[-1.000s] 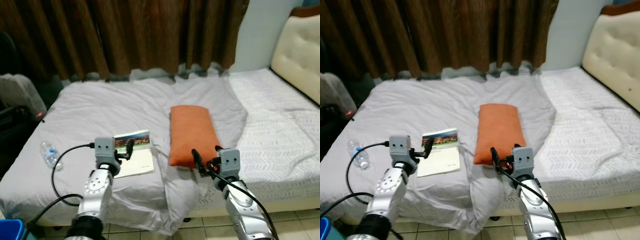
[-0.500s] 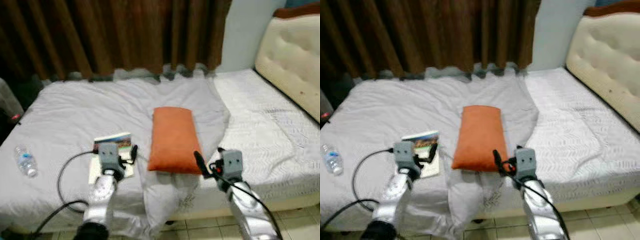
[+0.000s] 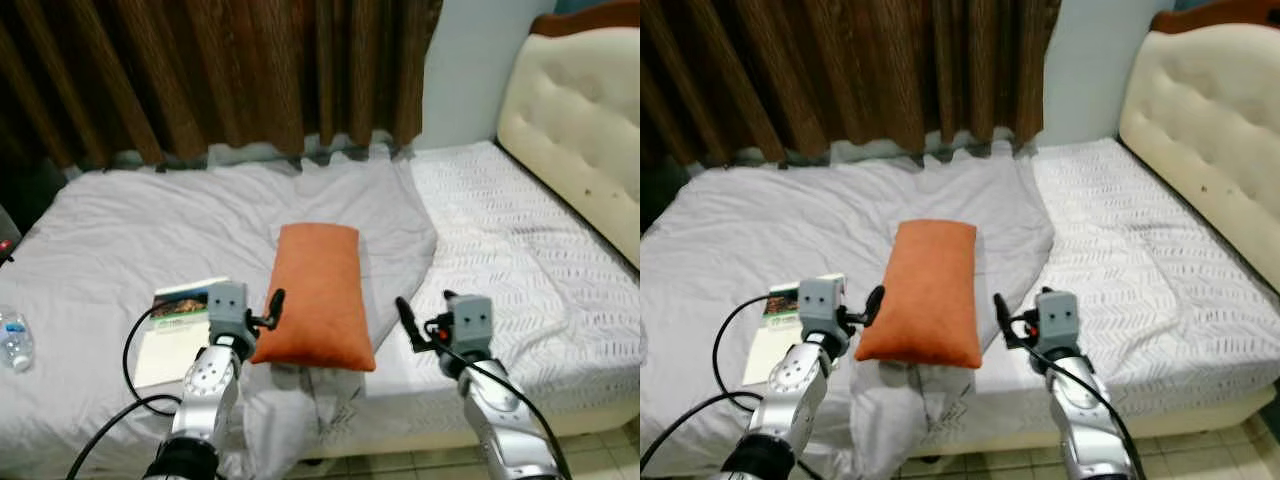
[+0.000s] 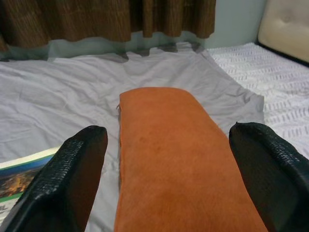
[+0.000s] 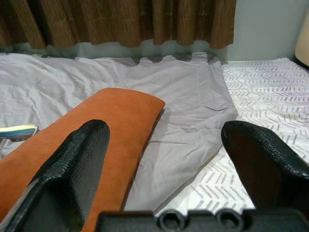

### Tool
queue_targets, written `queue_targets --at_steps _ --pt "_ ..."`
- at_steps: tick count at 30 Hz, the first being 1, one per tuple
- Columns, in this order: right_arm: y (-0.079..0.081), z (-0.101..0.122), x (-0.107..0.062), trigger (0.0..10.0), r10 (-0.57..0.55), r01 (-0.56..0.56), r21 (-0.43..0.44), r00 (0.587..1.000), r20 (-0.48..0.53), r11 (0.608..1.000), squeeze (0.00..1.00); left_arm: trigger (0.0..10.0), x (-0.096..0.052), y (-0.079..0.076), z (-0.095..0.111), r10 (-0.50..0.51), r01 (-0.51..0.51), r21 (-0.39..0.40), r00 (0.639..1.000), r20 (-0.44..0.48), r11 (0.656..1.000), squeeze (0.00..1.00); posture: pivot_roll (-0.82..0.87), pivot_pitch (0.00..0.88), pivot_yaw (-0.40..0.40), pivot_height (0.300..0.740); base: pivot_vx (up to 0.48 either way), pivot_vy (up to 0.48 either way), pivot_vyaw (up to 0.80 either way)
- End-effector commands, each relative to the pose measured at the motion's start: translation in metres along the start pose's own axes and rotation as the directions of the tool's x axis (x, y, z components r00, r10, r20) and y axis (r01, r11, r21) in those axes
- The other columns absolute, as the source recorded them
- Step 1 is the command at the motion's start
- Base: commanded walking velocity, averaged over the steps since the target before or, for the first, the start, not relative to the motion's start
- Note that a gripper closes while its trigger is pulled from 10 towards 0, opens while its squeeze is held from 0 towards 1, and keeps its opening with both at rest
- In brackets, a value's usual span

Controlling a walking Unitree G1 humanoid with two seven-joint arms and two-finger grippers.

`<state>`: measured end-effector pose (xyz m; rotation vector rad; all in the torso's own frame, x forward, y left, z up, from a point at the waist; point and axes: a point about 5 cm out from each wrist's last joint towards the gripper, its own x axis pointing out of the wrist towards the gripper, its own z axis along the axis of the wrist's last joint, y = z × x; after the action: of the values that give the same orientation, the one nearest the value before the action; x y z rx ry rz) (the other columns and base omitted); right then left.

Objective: Clean up the room

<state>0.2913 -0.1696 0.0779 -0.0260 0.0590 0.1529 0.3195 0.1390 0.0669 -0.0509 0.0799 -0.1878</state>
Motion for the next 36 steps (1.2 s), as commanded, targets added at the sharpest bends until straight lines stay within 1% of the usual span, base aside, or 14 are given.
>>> queue_targets --at_steps 1,15,20,21,23,25,26,29,30,32,33,34,35,36 --pt "0.012 0.001 0.004 10.0 0.032 -0.032 0.020 0.999 0.004 0.999 0.00 10.0 -0.002 0.012 0.004 0.024 -0.023 -0.008 1.000 0.017 1.000 0.00 -0.16 0.015 0.055 0.740 0.480 0.000 0.00" --pt "0.014 -0.001 0.005 10.0 0.050 -0.050 0.016 0.999 -0.010 0.999 0.00 10.0 -0.002 0.013 0.001 0.041 -0.040 -0.040 0.999 0.009 0.998 0.00 -0.16 0.018 0.049 0.740 0.480 0.000 0.00" --pt "0.017 -0.003 0.007 10.0 0.079 -0.079 0.017 0.996 -0.029 0.997 0.00 10.0 -0.003 0.015 0.000 0.052 -0.052 -0.074 0.999 0.009 0.996 0.00 -0.16 0.020 0.046 0.740 0.472 0.000 0.00" --pt "0.018 -0.004 0.007 10.0 0.087 -0.086 0.028 0.995 -0.043 0.996 0.00 10.0 -0.003 0.015 0.000 0.054 -0.053 -0.075 0.999 0.007 0.996 0.00 -0.16 0.023 0.044 0.740 0.461 0.000 0.00" --pt "0.024 -0.008 0.011 10.0 0.143 -0.131 0.131 0.986 -0.083 0.983 0.00 10.0 -0.003 0.021 -0.002 0.091 -0.092 -0.071 0.996 -0.019 0.993 0.00 -0.15 0.031 0.044 0.740 0.458 0.000 0.00" --pt "0.026 -0.013 0.016 10.0 0.156 -0.137 0.142 0.979 -0.128 0.980 0.00 10.0 -0.001 0.026 -0.004 0.108 -0.112 -0.081 0.993 -0.053 0.990 0.00 -0.16 0.044 0.040 0.740 0.000 0.000 0.00" --pt "0.024 -0.016 0.021 10.0 0.150 -0.125 0.160 0.976 -0.157 0.979 0.00 10.0 0.001 0.030 -0.006 0.110 -0.117 -0.080 0.990 -0.090 0.990 0.00 -0.14 0.073 0.026 0.740 0.000 0.000 0.00" --pt "0.016 -0.020 0.034 10.0 0.115 -0.063 0.243 0.972 -0.205 0.968 0.00 10.0 0.008 0.046 -0.010 0.092 -0.127 -0.176 0.976 -0.195 0.976 0.00 -0.10 0.144 -0.001 0.740 0.000 0.000 0.00" --pt "0.016 -0.020 0.034 10.0 0.115 -0.063 0.243 0.972 -0.205 0.968 0.00 10.0 0.008 0.046 -0.010 0.092 -0.127 -0.176 0.976 -0.195 0.976 0.00 -0.10 0.144 -0.001 0.740 0.000 0.000 0.00" --pt "0.007 -0.022 0.040 10.0 0.066 0.009 0.312 0.971 -0.230 0.950 0.00 10.0 0.014 0.051 -0.007 0.092 -0.160 -0.288 0.968 -0.235 0.944 0.00 -0.08 0.197 -0.020 0.740 0.000 0.000 0.00" --pt "0.003 -0.024 0.042 10.0 0.047 0.040 0.339 0.968 -0.246 0.940 0.00 10.0 0.019 0.049 -0.002 0.070 -0.150 -0.339 0.969 -0.238 0.929 0.00 -0.07 0.238 -0.029 0.740 0.000 0.000 0.00" --pt "0.003 -0.024 0.042 10.0 0.047 0.040 0.339 0.968 -0.246 0.940 0.00 10.0 0.019 0.049 -0.002 0.070 -0.150 -0.339 0.969 -0.238 0.929 0.00 -0.07 0.238 -0.029 0.740 0.000 0.000 0.00" --pt "0.001 -0.024 0.044 10.0 0.038 0.057 0.357 0.966 -0.254 0.932 0.00 10.0 0.025 0.048 0.006 0.055 -0.142 -0.389 0.973 -0.226 0.910 0.00 -0.06 0.290 -0.032 0.740 0.000 0.000 0.00" --pt "0.000 -0.024 0.045 10.0 0.036 0.062 0.366 0.966 -0.256 0.929 0.00 10.0 0.029 0.047 0.011 0.046 -0.134 -0.416 0.976 -0.215 0.899 0.00 -0.06 0.306 -0.029 0.740 0.000 0.000 0.00"
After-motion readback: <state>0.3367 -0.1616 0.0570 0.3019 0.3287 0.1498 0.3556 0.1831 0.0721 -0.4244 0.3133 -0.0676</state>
